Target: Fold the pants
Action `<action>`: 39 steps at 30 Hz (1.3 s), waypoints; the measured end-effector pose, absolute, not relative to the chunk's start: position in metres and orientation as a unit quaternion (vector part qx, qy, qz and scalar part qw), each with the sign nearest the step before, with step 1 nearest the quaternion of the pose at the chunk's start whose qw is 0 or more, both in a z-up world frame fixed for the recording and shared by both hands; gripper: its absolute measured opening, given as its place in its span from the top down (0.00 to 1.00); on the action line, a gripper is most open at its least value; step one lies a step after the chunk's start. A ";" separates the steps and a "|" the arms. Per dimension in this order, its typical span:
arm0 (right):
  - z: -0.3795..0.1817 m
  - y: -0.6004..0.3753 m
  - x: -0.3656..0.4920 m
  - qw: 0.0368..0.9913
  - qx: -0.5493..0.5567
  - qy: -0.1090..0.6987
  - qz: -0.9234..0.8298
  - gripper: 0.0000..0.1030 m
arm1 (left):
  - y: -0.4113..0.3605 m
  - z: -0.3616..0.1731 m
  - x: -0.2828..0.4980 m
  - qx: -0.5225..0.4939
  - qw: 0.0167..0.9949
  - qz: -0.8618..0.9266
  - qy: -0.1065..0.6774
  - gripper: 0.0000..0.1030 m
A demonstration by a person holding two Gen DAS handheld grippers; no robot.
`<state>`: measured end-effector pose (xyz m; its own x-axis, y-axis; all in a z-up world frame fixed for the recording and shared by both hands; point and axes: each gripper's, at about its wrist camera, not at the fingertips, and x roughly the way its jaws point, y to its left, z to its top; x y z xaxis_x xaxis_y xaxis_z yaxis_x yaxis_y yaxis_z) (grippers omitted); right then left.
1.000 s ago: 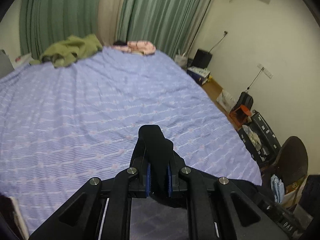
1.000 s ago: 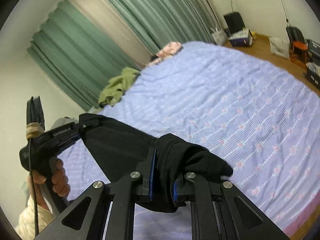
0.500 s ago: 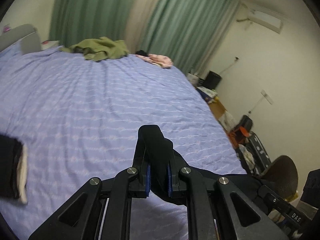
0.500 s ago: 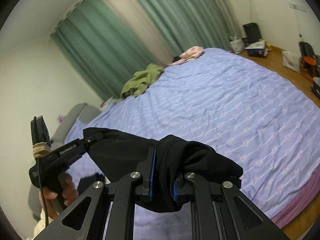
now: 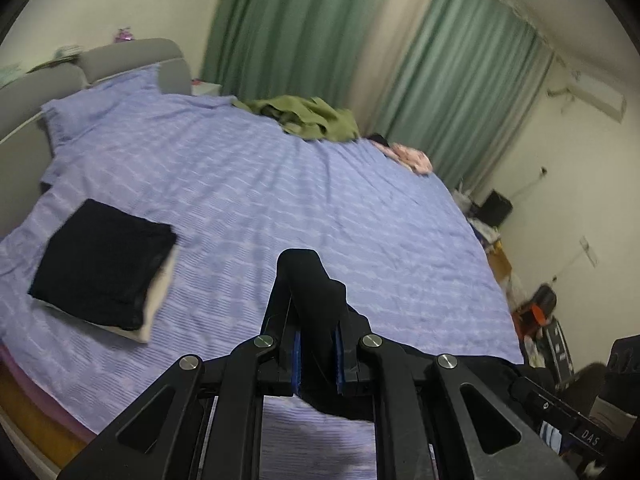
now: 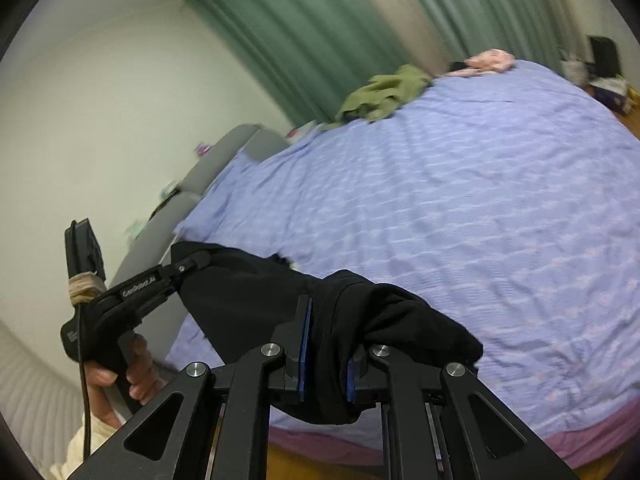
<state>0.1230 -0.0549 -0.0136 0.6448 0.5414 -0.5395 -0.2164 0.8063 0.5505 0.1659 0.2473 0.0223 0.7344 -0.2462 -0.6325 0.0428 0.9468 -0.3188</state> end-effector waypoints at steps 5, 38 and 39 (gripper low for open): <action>-0.002 0.019 0.126 0.882 0.224 0.342 0.234 0.86 | 0.325 0.038 0.169 -0.136 0.929 -0.081 0.335 0.87; 0.024 0.316 0.227 0.908 0.284 0.297 0.079 0.86 | 0.553 0.076 0.414 -0.057 0.886 -0.266 0.375 0.87; 0.023 0.327 0.230 0.909 0.287 0.295 0.060 0.86 | 0.554 0.076 0.431 -0.049 0.877 -0.284 0.384 0.87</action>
<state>0.2299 0.3270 0.0233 0.8192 0.2784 -0.5013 0.0602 0.8276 0.5581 0.4310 0.5538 0.0759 0.5431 -0.5361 -0.6462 0.4607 0.8337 -0.3045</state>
